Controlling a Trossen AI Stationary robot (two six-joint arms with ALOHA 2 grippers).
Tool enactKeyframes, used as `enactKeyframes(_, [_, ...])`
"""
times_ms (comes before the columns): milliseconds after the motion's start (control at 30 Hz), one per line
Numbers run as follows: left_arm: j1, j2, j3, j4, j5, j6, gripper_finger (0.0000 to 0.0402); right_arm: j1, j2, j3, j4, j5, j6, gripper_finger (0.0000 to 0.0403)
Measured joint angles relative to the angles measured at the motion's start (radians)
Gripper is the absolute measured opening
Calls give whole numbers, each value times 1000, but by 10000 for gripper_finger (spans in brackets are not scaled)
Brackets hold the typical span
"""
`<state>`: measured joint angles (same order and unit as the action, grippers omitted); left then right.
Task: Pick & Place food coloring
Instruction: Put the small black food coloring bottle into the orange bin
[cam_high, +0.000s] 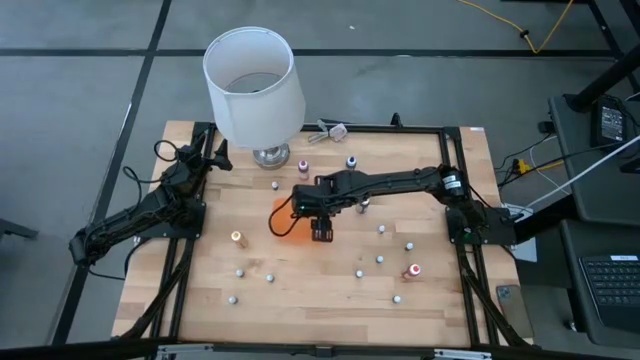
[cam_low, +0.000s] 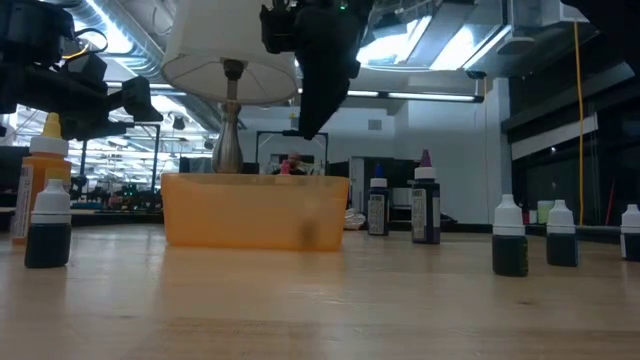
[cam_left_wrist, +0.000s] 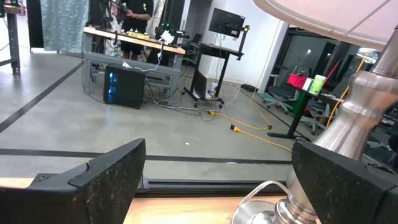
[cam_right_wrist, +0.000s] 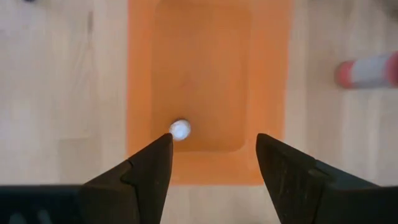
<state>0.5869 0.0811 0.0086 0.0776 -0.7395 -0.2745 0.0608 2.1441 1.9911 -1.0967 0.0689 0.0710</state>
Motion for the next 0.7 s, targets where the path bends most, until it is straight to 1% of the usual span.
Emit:
enactKeyframes(133, [0, 0, 0, 0, 0, 0, 391, 2, -6, -5, -44, -22, 92, 232])
enactKeyframes(233, [0, 0, 0, 0, 0, 0, 391, 1, -40, -51, -33, -21, 135, 232])
enactKeyframes(400, [0, 0, 0, 0, 0, 0, 391, 3, -114, -155, -48, -23, 211, 232])
enactKeyframes(567, [0, 0, 0, 0, 0, 0, 391, 22, -217, -273, -45, -27, 298, 232])
enactKeyframes(700, [0, 0, 0, 0, 0, 0, 391, 40, -294, -363, -49, -29, 407, 232])
